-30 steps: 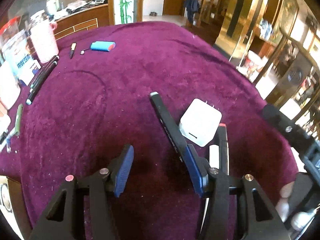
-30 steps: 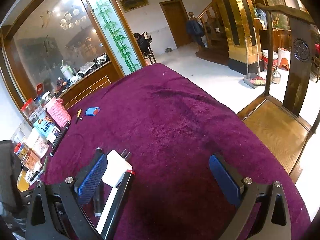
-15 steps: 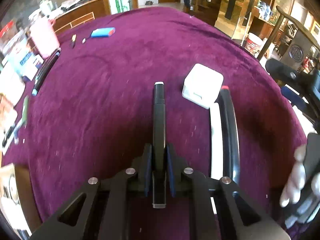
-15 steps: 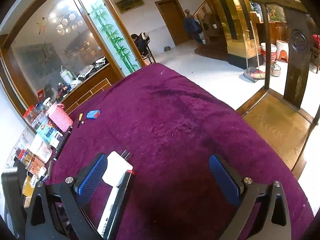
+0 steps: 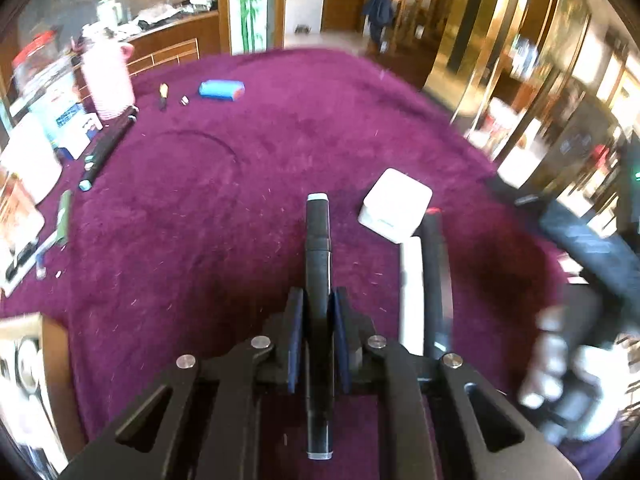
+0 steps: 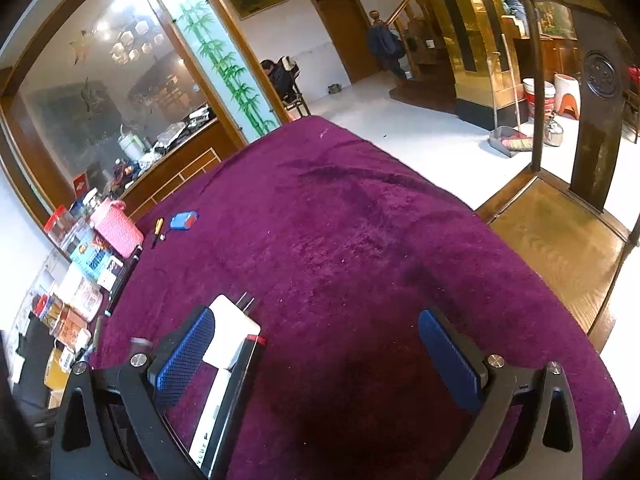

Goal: Organize rigid objects
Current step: 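Grasp the white charger plug with the right tool while the left tool carries the marker to the tray, then lower the black marker into the tray and open the left tool while the right tool carries the charger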

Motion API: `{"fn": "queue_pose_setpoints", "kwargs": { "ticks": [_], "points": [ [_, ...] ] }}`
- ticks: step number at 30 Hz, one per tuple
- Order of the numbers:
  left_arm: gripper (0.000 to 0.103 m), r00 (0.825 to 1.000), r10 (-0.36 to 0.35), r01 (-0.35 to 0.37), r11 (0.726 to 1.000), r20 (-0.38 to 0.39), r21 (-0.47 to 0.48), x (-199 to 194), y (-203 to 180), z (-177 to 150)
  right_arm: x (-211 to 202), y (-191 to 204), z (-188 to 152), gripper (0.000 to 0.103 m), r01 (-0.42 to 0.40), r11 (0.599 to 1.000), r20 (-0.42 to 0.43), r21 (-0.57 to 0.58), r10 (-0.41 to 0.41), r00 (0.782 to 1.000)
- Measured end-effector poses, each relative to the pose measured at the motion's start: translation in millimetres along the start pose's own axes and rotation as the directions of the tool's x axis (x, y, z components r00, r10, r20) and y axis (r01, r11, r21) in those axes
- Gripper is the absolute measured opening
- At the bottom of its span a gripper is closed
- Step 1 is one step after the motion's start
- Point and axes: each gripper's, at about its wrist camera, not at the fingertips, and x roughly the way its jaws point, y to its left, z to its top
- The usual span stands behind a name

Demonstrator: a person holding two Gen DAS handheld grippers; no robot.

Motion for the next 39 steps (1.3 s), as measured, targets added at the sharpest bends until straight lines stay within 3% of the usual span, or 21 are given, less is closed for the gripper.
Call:
{"fn": "queue_pose_setpoints", "kwargs": {
  "ticks": [4, 8, 13, 18, 23, 24, 25, 26, 27, 32, 39],
  "points": [
    [0.014, 0.988, -0.110, 0.119, 0.990, 0.112, -0.081, -63.9, 18.7, -28.1, 7.1, 6.0, -5.1, 0.102, -0.034, 0.999, -0.052, -0.030, 0.032, 0.998],
    [0.014, 0.968, -0.162, 0.185, 0.976, 0.190, -0.116, -109.5, 38.5, -56.8, 8.3, 16.7, -7.9, 0.103, -0.055, 0.997, -0.081, -0.060, 0.050, 0.995],
    [0.014, 0.957, -0.170, 0.209, 0.966, 0.236, -0.151, -147.0, 75.7, -87.5, 12.2, 62.9, 0.8, 0.103, -0.042, 0.959, -0.132, -0.279, 0.005, 0.991],
    [0.014, 0.963, -0.103, 0.171, 0.948, 0.251, -0.267, -175.1, 137.0, -123.4, 40.1, 109.6, 2.5, 0.102, -0.004, 0.831, -0.164, -0.556, -0.105, 0.981],
    [0.014, 0.970, 0.029, 0.070, 0.917, 0.241, -0.393, -195.2, 191.1, -158.2, 74.1, 119.5, -2.2, 0.102, -0.011, 0.765, -0.200, -0.644, -0.154, 0.968],
    [0.014, 0.971, 0.048, 0.055, 0.909, 0.235, -0.414, -197.3, 201.4, -164.5, 80.1, 120.6, -3.4, 0.099, 0.000, 0.751, -0.195, -0.660, -0.171, 0.966],
    [0.014, 0.971, 0.071, 0.036, 0.900, 0.228, -0.435, -199.8, 210.7, -171.6, 84.5, 120.5, -4.5, 0.085, 0.003, 0.741, -0.195, -0.672, -0.181, 0.964],
    [0.014, 0.971, 0.099, 0.012, 0.889, 0.218, -0.457, -201.5, 220.4, -178.2, 87.9, 120.3, -4.7, 0.058, -0.023, 0.742, -0.223, -0.670, -0.171, 0.960],
    [0.014, 0.970, 0.117, -0.004, 0.882, 0.211, -0.472, -202.3, 227.2, -182.6, 92.0, 118.2, -4.1, 0.057, -0.075, 0.762, -0.283, -0.643, -0.146, 0.948],
    [0.014, 0.968, 0.187, -0.068, 0.838, 0.169, -0.542, -201.4, 260.0, -201.1, 76.9, 121.0, -0.2, 0.056, -0.055, 0.799, -0.274, -0.599, -0.139, 0.952],
    [0.014, 0.967, 0.188, -0.066, 0.834, 0.170, -0.548, -197.2, 273.9, -209.8, 0.0, 122.3, 0.0, 0.057, -0.145, 0.893, -0.237, -0.427, 0.044, 0.970]
  ]
}}
